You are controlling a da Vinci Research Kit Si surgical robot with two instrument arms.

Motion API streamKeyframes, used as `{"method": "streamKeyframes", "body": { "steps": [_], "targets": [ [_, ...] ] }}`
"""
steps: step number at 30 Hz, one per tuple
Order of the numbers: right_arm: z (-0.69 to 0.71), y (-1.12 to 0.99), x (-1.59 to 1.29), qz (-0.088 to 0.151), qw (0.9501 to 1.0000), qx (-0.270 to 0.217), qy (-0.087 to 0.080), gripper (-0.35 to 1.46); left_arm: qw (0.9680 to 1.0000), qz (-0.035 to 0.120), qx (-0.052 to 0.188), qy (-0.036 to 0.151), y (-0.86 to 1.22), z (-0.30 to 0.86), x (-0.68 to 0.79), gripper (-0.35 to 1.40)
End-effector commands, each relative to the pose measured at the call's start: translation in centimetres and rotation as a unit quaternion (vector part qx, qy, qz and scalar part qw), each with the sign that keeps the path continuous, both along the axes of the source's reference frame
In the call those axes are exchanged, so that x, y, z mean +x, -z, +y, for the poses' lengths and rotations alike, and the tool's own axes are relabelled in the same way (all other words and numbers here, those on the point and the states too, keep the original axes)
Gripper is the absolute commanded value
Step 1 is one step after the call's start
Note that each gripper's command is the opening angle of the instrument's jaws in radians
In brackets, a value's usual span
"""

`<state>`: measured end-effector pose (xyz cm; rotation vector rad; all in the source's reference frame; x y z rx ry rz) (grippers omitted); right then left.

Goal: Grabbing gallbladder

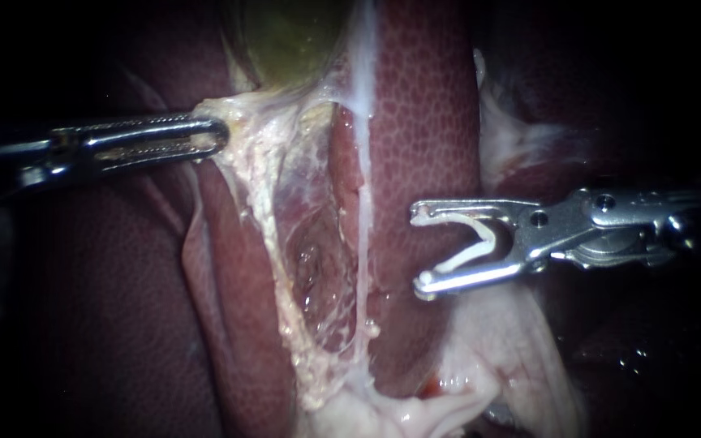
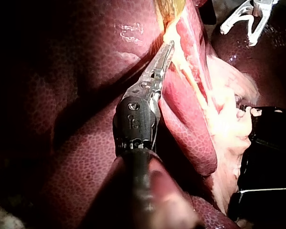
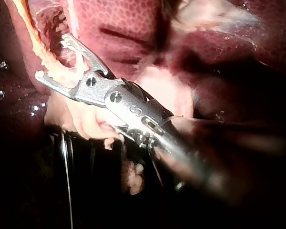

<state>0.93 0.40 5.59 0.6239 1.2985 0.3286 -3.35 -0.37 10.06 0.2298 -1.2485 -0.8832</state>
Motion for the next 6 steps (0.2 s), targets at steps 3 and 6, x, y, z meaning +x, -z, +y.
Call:
{"method": "streamKeyframes", "body": {
  "steps": [3,6],
  "targets": [
    [0.00,0.00,0.00,0.000,1.0000,0.000,0.000,0.58,1.0000,0.000,0.000,0.000,0.00,0.00,0.00,-0.35],
    [0.00,0.00,0.00,0.000,1.0000,0.000,0.000,0.58,1.0000,0.000,0.000,0.000,-0.01,0.00,0.00,-0.35]
  ]
}}
